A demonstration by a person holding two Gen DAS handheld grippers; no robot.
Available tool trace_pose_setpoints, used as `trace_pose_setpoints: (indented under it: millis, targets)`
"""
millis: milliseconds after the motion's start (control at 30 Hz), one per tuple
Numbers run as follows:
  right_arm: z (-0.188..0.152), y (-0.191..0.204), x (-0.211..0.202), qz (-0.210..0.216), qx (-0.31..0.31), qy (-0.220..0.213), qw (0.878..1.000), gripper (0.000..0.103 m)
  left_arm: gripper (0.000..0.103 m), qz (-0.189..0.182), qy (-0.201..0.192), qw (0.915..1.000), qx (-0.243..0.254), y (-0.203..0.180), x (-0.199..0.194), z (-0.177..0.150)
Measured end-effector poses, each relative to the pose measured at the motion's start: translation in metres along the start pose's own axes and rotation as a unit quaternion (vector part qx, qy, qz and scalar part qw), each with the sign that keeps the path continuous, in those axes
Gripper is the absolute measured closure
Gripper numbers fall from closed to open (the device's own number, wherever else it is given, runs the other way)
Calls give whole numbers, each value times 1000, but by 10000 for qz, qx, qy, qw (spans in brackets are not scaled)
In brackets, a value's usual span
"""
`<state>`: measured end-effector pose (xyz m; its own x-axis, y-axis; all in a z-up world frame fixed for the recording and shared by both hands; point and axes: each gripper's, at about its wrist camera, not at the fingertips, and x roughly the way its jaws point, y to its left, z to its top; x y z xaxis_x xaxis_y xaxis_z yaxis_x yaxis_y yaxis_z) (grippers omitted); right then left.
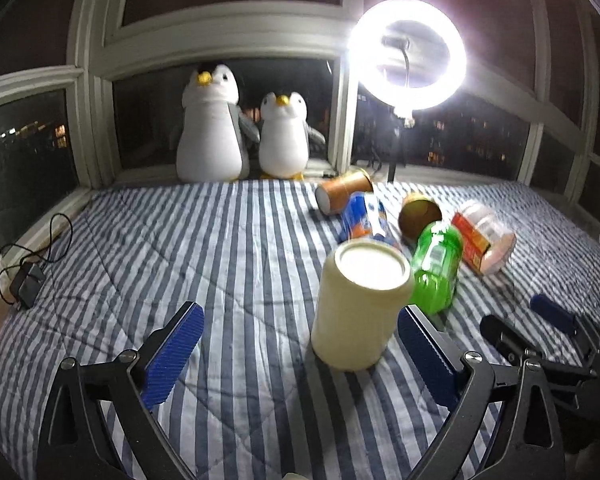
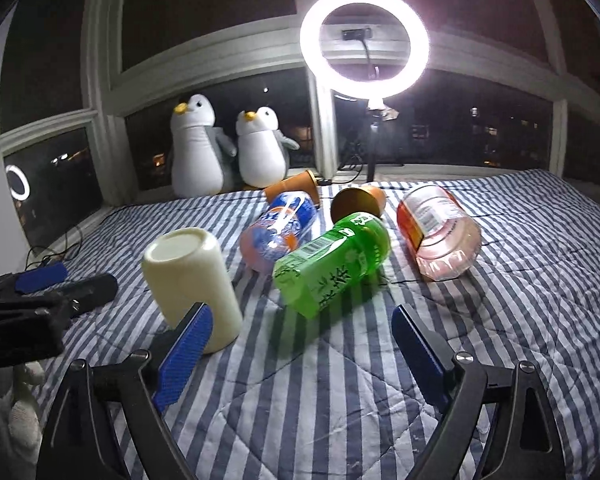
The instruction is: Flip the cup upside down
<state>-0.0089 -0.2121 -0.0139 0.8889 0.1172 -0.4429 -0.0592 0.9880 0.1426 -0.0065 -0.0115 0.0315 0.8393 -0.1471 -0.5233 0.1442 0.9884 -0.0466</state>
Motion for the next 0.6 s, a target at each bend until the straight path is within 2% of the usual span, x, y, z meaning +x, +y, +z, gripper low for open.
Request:
trace_pose_setpoints:
  millis: [167,400,600]
  targets:
    - [-2,-3,2,-44,70,-79,9999,14,2,106,-548,9984,119,-2,-7,-2]
    - [-3,-4,0,-142,77,-240,9996,14,1,257,-1218,9918,285,-5,-18,-11]
    - [-5,1,-5,-254,-11,-425,9988,14,0,262,-1266,9916,99,4,-18,-18]
